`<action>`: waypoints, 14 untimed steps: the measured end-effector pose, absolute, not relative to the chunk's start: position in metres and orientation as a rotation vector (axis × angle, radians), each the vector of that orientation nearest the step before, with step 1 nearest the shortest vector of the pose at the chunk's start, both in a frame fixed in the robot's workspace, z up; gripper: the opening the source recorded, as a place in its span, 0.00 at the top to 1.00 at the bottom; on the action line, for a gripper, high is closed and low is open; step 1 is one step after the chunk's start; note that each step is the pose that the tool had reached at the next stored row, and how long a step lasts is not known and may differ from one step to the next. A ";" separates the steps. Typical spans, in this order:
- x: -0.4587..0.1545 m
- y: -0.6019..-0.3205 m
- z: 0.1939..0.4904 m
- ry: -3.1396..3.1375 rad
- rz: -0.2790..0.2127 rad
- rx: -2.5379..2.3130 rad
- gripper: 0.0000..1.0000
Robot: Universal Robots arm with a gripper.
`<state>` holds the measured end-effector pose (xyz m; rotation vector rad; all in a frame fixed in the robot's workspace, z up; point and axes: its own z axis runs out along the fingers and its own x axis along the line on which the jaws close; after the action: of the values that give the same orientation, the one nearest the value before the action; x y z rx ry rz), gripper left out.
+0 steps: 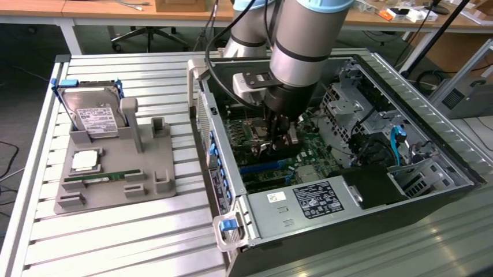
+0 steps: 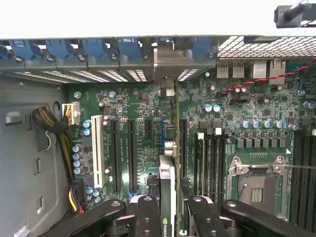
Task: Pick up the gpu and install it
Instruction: 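Insert the gpu into the slot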
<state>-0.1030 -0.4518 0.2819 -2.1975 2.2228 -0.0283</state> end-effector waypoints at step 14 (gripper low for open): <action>-0.103 -0.454 0.280 2.223 -0.028 -2.197 0.73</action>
<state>-0.1032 -0.4540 0.2801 -2.1972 2.2227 -0.0283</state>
